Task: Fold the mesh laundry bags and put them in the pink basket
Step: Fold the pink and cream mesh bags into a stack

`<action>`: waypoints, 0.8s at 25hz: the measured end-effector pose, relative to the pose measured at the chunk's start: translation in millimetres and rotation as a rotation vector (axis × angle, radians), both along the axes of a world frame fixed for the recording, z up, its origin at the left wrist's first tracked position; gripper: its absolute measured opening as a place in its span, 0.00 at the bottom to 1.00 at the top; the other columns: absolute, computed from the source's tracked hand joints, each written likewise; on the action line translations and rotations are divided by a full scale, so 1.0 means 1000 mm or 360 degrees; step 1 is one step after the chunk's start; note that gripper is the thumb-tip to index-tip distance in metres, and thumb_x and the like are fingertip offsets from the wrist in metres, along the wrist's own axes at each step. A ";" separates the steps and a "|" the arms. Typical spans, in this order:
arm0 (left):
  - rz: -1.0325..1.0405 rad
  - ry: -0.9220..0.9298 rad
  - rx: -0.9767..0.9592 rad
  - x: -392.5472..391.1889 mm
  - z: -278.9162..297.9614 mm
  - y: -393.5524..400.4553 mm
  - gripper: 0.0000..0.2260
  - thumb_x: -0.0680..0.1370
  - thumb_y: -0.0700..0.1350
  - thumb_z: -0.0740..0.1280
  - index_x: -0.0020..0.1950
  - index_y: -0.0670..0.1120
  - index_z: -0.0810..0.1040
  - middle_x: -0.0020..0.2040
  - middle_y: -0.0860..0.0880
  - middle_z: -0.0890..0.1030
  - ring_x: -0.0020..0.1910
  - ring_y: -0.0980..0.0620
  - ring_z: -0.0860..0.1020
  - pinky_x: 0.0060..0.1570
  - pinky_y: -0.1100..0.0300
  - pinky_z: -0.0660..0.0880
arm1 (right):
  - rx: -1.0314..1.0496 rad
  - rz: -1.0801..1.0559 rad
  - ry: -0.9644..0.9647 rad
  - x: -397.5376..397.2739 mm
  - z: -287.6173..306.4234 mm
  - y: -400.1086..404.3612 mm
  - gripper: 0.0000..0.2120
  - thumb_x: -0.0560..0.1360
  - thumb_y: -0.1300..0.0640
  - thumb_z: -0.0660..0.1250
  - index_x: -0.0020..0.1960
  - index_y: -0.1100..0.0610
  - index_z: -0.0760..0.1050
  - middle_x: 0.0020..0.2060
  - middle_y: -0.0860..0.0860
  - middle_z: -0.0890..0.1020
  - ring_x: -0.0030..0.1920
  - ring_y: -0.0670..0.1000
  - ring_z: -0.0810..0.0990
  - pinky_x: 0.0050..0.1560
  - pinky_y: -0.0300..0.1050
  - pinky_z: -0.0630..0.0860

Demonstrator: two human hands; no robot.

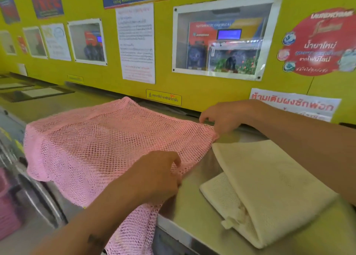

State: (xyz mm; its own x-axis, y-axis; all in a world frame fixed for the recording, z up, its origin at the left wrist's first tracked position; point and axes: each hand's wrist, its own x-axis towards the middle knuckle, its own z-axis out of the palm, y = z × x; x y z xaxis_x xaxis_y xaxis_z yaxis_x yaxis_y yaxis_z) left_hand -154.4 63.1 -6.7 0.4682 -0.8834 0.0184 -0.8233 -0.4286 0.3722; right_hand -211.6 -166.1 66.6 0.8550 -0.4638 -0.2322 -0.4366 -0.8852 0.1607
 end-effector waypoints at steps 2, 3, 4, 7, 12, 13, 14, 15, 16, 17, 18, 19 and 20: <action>0.0044 -0.0068 -0.0045 0.003 0.000 -0.003 0.17 0.76 0.45 0.66 0.65 0.54 0.75 0.58 0.49 0.79 0.52 0.49 0.77 0.53 0.53 0.77 | 0.0025 0.0035 0.0037 0.000 -0.009 0.008 0.35 0.73 0.56 0.70 0.77 0.48 0.60 0.75 0.50 0.66 0.70 0.55 0.69 0.66 0.53 0.72; 0.0067 -0.0111 -0.0079 0.004 -0.002 -0.003 0.17 0.76 0.44 0.65 0.65 0.53 0.75 0.60 0.49 0.79 0.54 0.48 0.77 0.54 0.52 0.77 | 0.0043 0.0053 0.0095 0.001 -0.015 0.014 0.39 0.73 0.56 0.71 0.78 0.48 0.57 0.77 0.49 0.63 0.73 0.55 0.66 0.68 0.53 0.70; 0.0090 -0.0118 -0.0136 0.006 -0.002 -0.002 0.17 0.76 0.43 0.64 0.64 0.52 0.76 0.61 0.48 0.79 0.55 0.47 0.78 0.55 0.52 0.77 | 0.0072 0.0069 0.0140 0.002 -0.021 0.018 0.42 0.72 0.55 0.73 0.79 0.48 0.55 0.78 0.49 0.61 0.74 0.55 0.64 0.70 0.53 0.68; 0.0132 0.0075 -0.0362 0.017 -0.001 0.002 0.13 0.79 0.41 0.63 0.60 0.52 0.79 0.53 0.50 0.82 0.46 0.53 0.79 0.45 0.60 0.77 | 0.0217 0.0039 0.0123 0.005 -0.033 0.025 0.43 0.70 0.51 0.74 0.78 0.46 0.56 0.76 0.50 0.64 0.72 0.55 0.67 0.68 0.55 0.69; 0.0127 0.0861 -0.0638 0.043 0.002 0.015 0.11 0.78 0.37 0.66 0.51 0.53 0.81 0.40 0.52 0.79 0.30 0.58 0.73 0.30 0.66 0.70 | -0.0022 0.0275 -0.0272 0.015 -0.034 0.023 0.21 0.71 0.61 0.61 0.61 0.48 0.77 0.53 0.49 0.79 0.53 0.53 0.77 0.50 0.53 0.77; 0.0136 0.0993 -0.0663 0.048 0.004 0.020 0.11 0.78 0.36 0.66 0.52 0.52 0.81 0.40 0.51 0.78 0.31 0.58 0.73 0.31 0.66 0.70 | -0.0130 0.0309 -0.0357 0.019 -0.031 0.023 0.17 0.71 0.62 0.60 0.54 0.48 0.80 0.46 0.47 0.79 0.48 0.52 0.77 0.45 0.51 0.75; 0.0153 0.1134 -0.0691 0.053 0.007 0.023 0.12 0.78 0.35 0.66 0.54 0.51 0.81 0.40 0.51 0.77 0.30 0.58 0.73 0.30 0.65 0.70 | -0.0238 0.0335 -0.0411 0.025 -0.026 0.021 0.13 0.71 0.61 0.61 0.47 0.48 0.80 0.39 0.46 0.77 0.45 0.52 0.76 0.41 0.49 0.72; 0.0180 0.1293 -0.0724 0.059 0.010 0.027 0.13 0.78 0.34 0.65 0.57 0.49 0.80 0.39 0.50 0.76 0.29 0.58 0.73 0.29 0.65 0.70 | -0.0336 0.0353 -0.0443 0.032 -0.020 0.020 0.09 0.71 0.60 0.62 0.42 0.49 0.78 0.35 0.44 0.74 0.42 0.52 0.76 0.40 0.48 0.70; 0.0204 0.1448 -0.0753 0.067 0.015 0.031 0.14 0.78 0.33 0.64 0.59 0.48 0.79 0.39 0.50 0.76 0.27 0.58 0.73 0.26 0.65 0.69 | -0.0419 0.0367 -0.0464 0.041 -0.012 0.020 0.06 0.72 0.59 0.62 0.40 0.50 0.76 0.32 0.44 0.73 0.41 0.52 0.76 0.40 0.47 0.69; 0.0204 0.1588 -0.0770 0.076 0.020 0.036 0.15 0.79 0.32 0.62 0.61 0.47 0.78 0.39 0.49 0.77 0.27 0.57 0.73 0.25 0.65 0.69 | -0.0479 0.0376 -0.0470 0.049 -0.002 0.020 0.06 0.72 0.59 0.63 0.39 0.50 0.74 0.32 0.45 0.73 0.42 0.53 0.75 0.40 0.47 0.70; 0.0169 0.1715 -0.0787 0.086 0.024 0.043 0.16 0.79 0.31 0.61 0.61 0.47 0.78 0.38 0.48 0.77 0.28 0.55 0.74 0.25 0.64 0.71 | -0.0529 0.0382 -0.0468 0.060 0.008 0.023 0.07 0.73 0.60 0.62 0.40 0.50 0.73 0.35 0.47 0.75 0.42 0.54 0.76 0.41 0.48 0.69; 0.0124 0.1822 -0.0819 0.099 0.026 0.049 0.17 0.79 0.30 0.59 0.60 0.47 0.79 0.38 0.46 0.78 0.29 0.54 0.75 0.27 0.63 0.73 | -0.0575 0.0380 -0.0483 0.071 0.017 0.026 0.07 0.74 0.61 0.61 0.41 0.51 0.73 0.38 0.49 0.77 0.44 0.55 0.76 0.42 0.48 0.69; 0.0096 0.1880 -0.0860 0.110 0.028 0.056 0.17 0.80 0.30 0.58 0.59 0.47 0.79 0.38 0.45 0.78 0.30 0.52 0.76 0.28 0.62 0.75 | -0.0629 0.0376 -0.0509 0.082 0.024 0.029 0.06 0.75 0.60 0.59 0.42 0.52 0.73 0.42 0.51 0.79 0.45 0.55 0.76 0.43 0.48 0.68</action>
